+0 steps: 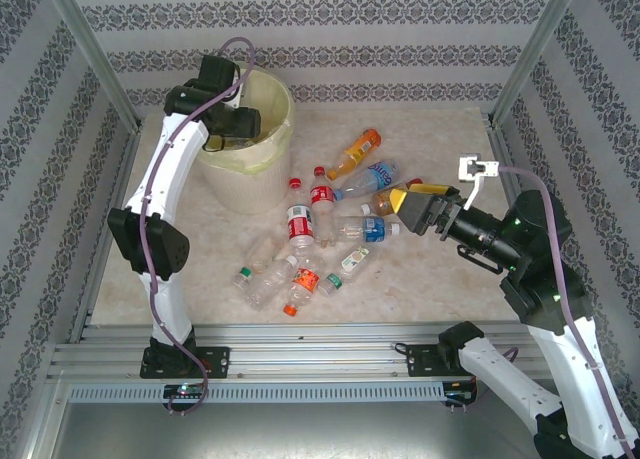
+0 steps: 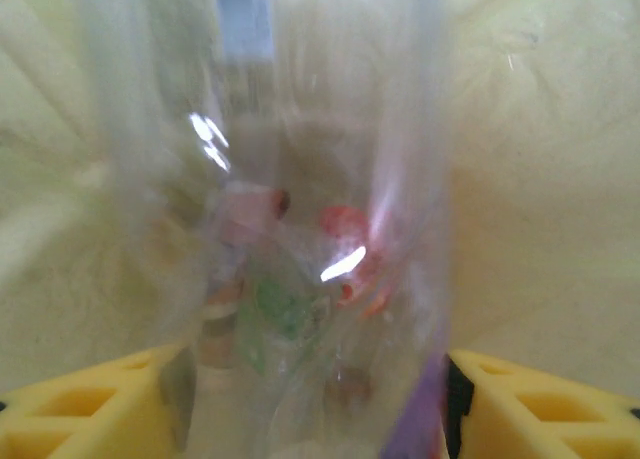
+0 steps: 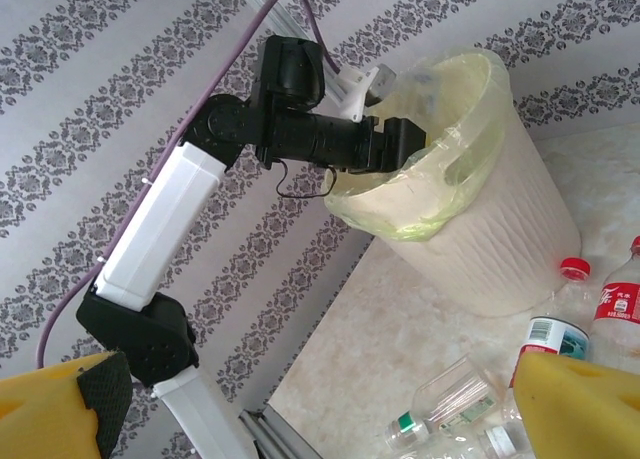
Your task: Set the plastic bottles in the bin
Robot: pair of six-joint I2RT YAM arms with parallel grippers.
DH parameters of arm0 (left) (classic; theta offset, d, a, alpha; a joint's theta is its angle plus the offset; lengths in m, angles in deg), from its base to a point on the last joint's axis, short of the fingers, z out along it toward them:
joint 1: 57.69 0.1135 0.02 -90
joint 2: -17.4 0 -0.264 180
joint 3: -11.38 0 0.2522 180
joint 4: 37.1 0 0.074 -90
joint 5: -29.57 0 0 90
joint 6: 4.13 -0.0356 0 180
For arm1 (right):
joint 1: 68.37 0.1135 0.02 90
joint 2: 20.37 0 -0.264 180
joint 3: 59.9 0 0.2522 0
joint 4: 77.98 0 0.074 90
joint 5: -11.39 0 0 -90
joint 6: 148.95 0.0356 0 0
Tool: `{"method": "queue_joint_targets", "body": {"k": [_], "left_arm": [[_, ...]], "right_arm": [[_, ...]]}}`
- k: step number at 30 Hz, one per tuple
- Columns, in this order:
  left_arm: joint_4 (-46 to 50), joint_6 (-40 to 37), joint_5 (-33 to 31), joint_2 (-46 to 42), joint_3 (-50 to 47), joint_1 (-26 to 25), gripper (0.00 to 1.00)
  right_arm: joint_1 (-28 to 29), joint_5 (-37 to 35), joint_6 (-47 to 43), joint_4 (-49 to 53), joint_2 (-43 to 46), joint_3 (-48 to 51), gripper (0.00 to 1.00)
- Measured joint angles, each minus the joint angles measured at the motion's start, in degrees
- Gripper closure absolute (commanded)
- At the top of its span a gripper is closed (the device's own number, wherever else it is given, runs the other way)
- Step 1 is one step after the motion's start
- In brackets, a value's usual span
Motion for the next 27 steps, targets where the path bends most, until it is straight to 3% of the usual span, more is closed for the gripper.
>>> {"method": "queue_joint_targets", "body": {"k": [7, 20, 27], "left_arm": [[0.09, 0.85, 1.46, -0.13, 0.0, 0.02, 0.01], [-0.22, 0.59, 4.63, -9.79, -0.42, 0.02, 0.0], [-4.46, -1.36, 6.93, -26.53, -15.65, 0.02, 0.0]], "right_arm": [[0.0, -0.59, 0.04, 0.52, 0.09, 1.77, 0.02], [0.0, -1.09, 0.24, 1.68, 1.09, 6.38, 0.02], [0.0, 0.5, 0.24, 1.92, 1.57, 7.98, 0.02]]}}
